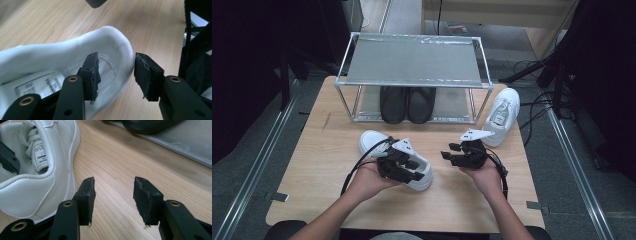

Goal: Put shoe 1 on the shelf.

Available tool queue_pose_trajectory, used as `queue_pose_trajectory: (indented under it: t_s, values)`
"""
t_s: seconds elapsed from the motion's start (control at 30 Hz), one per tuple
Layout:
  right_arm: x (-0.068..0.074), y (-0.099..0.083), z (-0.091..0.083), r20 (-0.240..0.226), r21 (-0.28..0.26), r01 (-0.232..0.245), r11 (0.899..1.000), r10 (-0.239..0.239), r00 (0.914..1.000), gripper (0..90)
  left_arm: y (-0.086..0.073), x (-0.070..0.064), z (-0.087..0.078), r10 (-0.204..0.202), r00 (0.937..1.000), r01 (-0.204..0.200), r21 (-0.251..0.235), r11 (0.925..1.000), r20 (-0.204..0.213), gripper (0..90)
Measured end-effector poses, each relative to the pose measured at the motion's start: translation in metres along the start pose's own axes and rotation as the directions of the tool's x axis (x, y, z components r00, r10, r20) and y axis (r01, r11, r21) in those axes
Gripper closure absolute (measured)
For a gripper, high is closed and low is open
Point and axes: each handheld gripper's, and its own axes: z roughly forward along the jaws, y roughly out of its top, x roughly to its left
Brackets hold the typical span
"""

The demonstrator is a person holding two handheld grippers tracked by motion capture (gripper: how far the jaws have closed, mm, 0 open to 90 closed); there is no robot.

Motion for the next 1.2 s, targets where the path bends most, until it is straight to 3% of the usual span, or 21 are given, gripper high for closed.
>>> queue_pose_trajectory:
  t_s: [0.1, 0.23, 0.33, 0.63, 0.73, 0.87, 0.97, 1.07, 1.13, 1.2]
  values:
    - [0.001, 0.001, 0.001, -0.004, -0.002, 0.001, 1.0, -0.001, 1.0, 53.1, -0.003, 0.002, -0.011, 0.011, 0.9996, -0.011, 0.0, 0.9999, -0.026, 52.9]
    - [0.001, 0.003, 0.004, -0.018, -0.001, -0.001, 1.0, 0.001, 0.9998, 53.3, -0.009, 0.006, -0.025, -0.011, 0.9991, 0.01, -0.027, 0.9996, -0.041, 51.0]
    - [0.002, 0.004, 0.005, -0.027, -0.003, 0.004, 1.0, -0.004, 0.9996, 53.3, -0.015, 0.01, -0.035, -0.023, 0.9993, 0.021, -0.063, 0.9978, -0.029, 50.9]
    - [0.007, 0.01, 0.014, -0.054, 0.003, 0.025, 1.0, -0.025, 0.9983, 53.5, -0.033, 0.017, -0.057, -0.071, 0.9935, 0.063, -0.092, 0.9938, -0.089, 50.1]
    - [0.01, 0.012, 0.019, -0.065, 0.006, 0.034, 0.999, -0.034, 0.9973, 53.9, -0.042, 0.019, -0.063, -0.085, 0.9899, 0.07, -0.132, 0.9889, -0.114, 59.0]
    - [0.014, 0.016, 0.025, -0.087, 0.01, 0.046, 0.999, -0.045, 0.9952, 55.7, -0.054, 0.023, -0.07, -0.118, 0.9868, 0.101, -0.144, 0.9843, -0.111, 71.1]
    - [0.017, 0.019, 0.03, -0.105, 0.012, 0.057, 0.998, -0.055, 0.993, 60.2, -0.066, 0.027, -0.072, -0.151, 0.9807, 0.133, -0.141, 0.9811, -0.125, 81.7]
    - [0.02, 0.022, 0.034, -0.114, 0.007, 0.055, 0.998, -0.054, 0.9921, 65.5, -0.075, 0.033, -0.071, -0.171, 0.9735, 0.15, -0.137, 0.9791, -0.152, 89.7]
    - [0.022, 0.024, 0.036, -0.097, -0.006, 0.051, 0.999, -0.052, 0.9939, 75.6, -0.08, 0.037, -0.069, -0.193, 0.967, 0.17, -0.141, 0.9753, -0.166, 90.0]
    - [0.024, 0.026, 0.039, -0.117, -0.02, 0.04, 0.999, -0.042, 0.9923, 83.6, -0.085, 0.043, -0.066, -0.22, 0.963, 0.199, -0.14, 0.9699, -0.156, 90.0]
